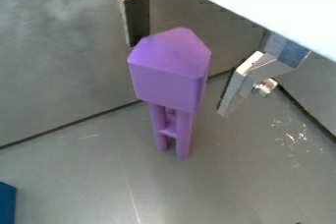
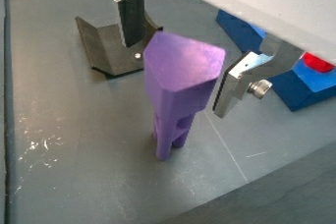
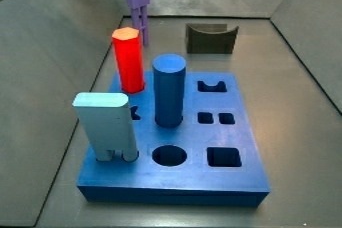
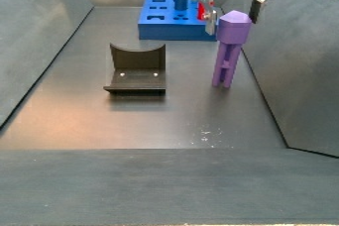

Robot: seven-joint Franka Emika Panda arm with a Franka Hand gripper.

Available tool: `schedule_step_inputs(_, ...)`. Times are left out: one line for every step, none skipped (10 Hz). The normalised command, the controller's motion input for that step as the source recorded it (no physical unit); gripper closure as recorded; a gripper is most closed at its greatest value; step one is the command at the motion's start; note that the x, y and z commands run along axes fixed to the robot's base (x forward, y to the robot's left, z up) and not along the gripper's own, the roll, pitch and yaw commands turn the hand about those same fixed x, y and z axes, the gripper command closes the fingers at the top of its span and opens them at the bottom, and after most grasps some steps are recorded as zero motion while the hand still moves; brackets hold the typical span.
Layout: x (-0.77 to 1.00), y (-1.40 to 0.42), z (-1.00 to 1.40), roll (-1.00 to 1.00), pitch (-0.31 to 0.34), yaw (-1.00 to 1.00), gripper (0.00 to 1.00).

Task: Pick up the 3 prong object. Move up. Move to above the board. Insert the 3 prong object.
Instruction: Pick up the 3 prong object.

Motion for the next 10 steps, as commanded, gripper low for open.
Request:
schedule_step_inputs(0.0, 0.0, 0.0, 0.0, 0.0, 0.0, 0.0)
schedule_step_inputs(0.0, 0.0, 0.0, 0.0, 0.0, 0.0, 1.0)
schedule_step_inputs(0.0, 0.0, 0.0, 0.0, 0.0, 0.0, 1.0)
schedule_step_inputs(0.0, 0.0, 0.0, 0.0, 0.0, 0.0, 1.0)
schedule_step_inputs(0.0, 0.0, 0.0, 0.0, 0.0, 0.0, 1.0)
schedule_step_inputs(0.0, 0.0, 0.0, 0.0, 0.0, 0.0, 1.0)
schedule_step_inputs(0.0, 0.0, 0.0, 0.0, 0.0, 0.0, 1.0)
schedule_step_inputs(0.0, 0.0, 0.0, 0.0, 0.0, 0.0, 1.0)
schedule_step_inputs(0.0, 0.0, 0.0, 0.0, 0.0, 0.0, 1.0)
schedule_step_inputs(0.0, 0.0, 0.0, 0.0, 0.0, 0.0, 1.0)
